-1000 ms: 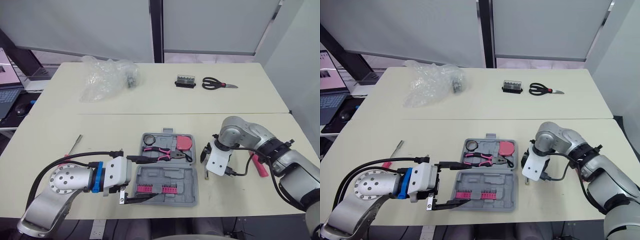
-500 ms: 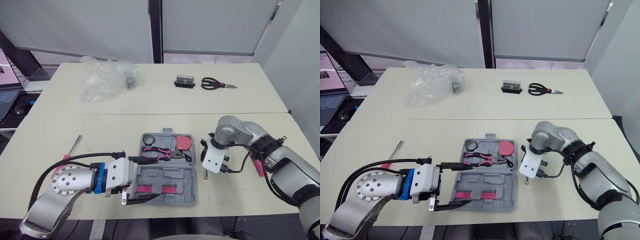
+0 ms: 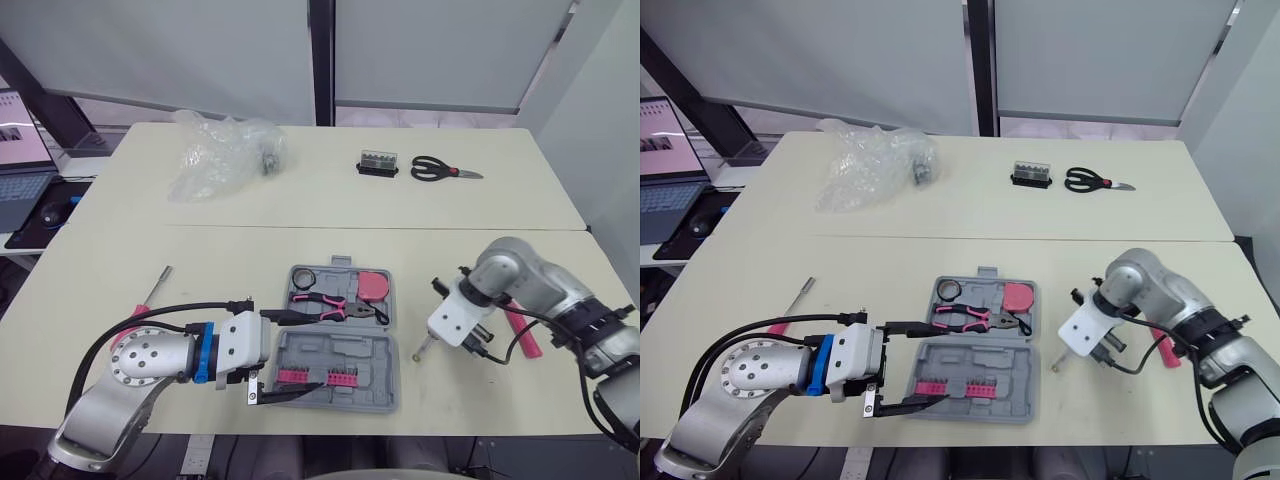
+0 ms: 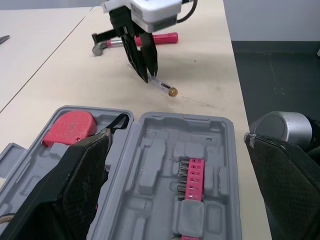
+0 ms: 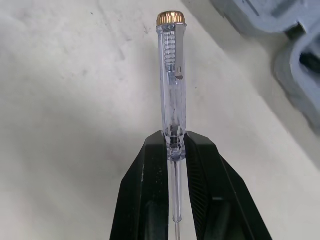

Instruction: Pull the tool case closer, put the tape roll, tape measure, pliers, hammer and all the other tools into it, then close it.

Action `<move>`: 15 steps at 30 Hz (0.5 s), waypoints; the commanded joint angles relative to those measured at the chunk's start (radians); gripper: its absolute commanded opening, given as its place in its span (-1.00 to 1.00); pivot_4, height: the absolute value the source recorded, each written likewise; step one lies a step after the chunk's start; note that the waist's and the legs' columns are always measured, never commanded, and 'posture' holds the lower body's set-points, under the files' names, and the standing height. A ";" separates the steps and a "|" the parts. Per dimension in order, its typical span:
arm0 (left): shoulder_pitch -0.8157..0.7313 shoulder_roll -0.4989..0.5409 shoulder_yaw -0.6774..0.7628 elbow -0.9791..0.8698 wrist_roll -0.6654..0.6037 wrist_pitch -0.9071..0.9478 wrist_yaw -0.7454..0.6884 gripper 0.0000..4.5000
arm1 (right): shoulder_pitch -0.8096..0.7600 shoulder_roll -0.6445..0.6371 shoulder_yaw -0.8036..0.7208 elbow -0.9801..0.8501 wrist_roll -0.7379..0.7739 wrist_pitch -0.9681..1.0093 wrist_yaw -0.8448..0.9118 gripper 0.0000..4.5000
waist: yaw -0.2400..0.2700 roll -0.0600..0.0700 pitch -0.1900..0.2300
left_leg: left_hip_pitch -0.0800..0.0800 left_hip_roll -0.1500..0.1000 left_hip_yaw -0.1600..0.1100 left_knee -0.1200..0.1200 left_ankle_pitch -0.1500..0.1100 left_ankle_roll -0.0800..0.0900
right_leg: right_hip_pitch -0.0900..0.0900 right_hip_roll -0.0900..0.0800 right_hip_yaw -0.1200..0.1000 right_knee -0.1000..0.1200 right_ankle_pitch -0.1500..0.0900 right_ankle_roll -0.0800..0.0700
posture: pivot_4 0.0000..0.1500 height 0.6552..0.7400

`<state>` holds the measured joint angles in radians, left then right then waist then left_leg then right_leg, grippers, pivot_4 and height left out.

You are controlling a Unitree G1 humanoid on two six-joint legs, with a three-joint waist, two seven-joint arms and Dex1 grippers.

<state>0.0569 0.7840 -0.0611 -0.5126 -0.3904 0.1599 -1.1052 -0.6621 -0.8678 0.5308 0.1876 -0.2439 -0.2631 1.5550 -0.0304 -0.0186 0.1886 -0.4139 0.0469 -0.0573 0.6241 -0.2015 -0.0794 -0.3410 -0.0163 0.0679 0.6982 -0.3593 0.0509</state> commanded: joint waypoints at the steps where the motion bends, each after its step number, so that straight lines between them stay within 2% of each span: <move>1: -0.012 -0.011 -0.004 -0.008 -0.006 -0.026 -0.003 1.00 | 0.095 -0.063 -0.111 -0.170 0.102 0.342 0.034 -0.89 | 0.001 0.000 0.000 | 0.000 0.000 0.000 0.000 0.000 0.000 | 0.000 0.000 0.000 0.000 0.000 0.000 | 1.00 1.00; 5: -0.032 -0.028 -0.020 0.003 0.004 -0.041 0.008 1.00 | 0.238 -0.097 -0.246 -0.370 0.212 0.901 -0.029 -0.89 | 0.002 0.000 0.000 | -0.001 0.000 0.000 0.000 0.000 0.000 | 0.000 0.000 0.000 0.000 0.000 0.000 | 1.00 1.00; 9: -0.045 -0.038 -0.028 0.008 0.017 -0.048 0.013 1.00 | 0.313 -0.045 -0.350 -0.504 0.286 1.275 -0.175 -0.89 | -0.004 0.000 0.000 | 0.000 0.000 0.000 0.000 0.000 0.000 | -0.001 0.001 0.001 0.000 0.000 0.000 | 1.00 1.00; 12: -0.055 -0.044 -0.036 0.015 0.034 -0.059 0.016 1.00 | 0.366 0.042 -0.430 -0.559 0.306 1.441 -0.331 -0.89 | -0.001 0.000 0.000 | -0.001 0.000 0.000 0.000 0.000 0.000 | -0.001 0.002 0.000 0.000 0.000 0.000 | 1.00 1.00; 15: -0.064 -0.054 -0.046 0.012 0.039 -0.055 0.026 1.00 | 0.401 0.132 -0.481 -0.584 0.296 1.506 -0.492 -0.89 | -0.001 0.000 0.000 | -0.002 0.000 0.000 0.000 0.000 0.000 | -0.002 0.002 0.001 -0.001 0.000 0.000 | 1.00 1.00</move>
<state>0.0015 0.7394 -0.1051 -0.4826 -0.3503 0.1202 -1.0886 -0.2683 -0.7428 0.0992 -0.3551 0.0509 1.1975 1.1419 -0.0316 -0.0184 0.1884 -0.4164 0.0466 -0.0570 0.6243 -0.2016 -0.0794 -0.3432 -0.0150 0.0689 0.6975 -0.3594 0.0514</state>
